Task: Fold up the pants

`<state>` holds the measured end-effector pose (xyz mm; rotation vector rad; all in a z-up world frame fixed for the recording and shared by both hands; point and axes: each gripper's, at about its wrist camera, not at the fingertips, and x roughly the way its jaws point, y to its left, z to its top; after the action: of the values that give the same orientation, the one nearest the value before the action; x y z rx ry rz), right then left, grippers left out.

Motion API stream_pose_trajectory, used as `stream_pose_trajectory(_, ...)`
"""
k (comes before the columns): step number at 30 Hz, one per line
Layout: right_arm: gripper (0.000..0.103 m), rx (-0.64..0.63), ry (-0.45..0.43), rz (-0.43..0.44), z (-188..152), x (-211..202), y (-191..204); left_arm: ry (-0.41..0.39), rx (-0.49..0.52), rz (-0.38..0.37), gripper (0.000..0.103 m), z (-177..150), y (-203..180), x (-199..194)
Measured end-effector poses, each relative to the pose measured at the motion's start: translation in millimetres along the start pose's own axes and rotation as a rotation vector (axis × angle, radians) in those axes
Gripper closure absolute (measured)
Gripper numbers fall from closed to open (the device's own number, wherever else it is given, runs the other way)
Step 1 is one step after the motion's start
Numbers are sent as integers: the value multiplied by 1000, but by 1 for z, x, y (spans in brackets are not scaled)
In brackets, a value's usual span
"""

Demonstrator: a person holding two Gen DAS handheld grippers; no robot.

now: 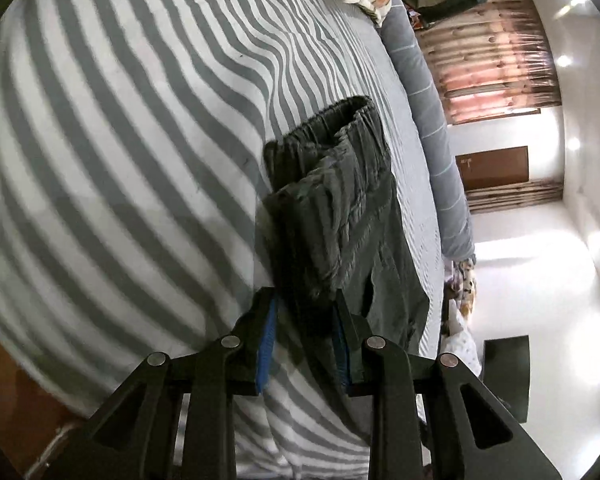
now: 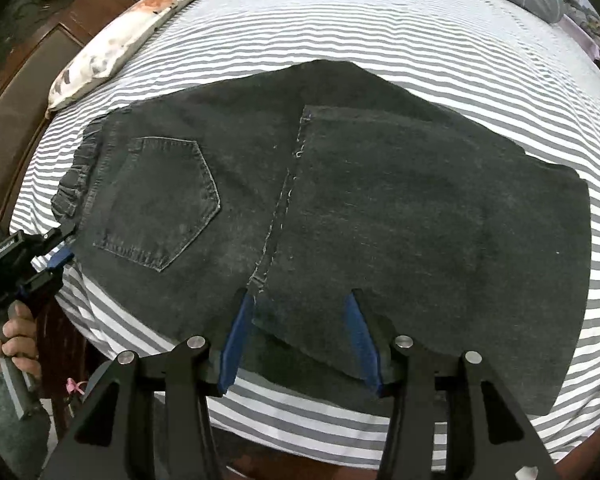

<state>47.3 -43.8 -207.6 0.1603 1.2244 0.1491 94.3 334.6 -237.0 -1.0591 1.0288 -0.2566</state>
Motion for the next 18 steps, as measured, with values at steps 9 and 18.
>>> stream_pose_trajectory(9,56,-1,-13,-26,10,12,11,13,-18,-61,75,21,3,17)
stream_pose_trajectory(18,54,-20,-13,-41,14,19,14,-47,133,4,81,15,-30,12)
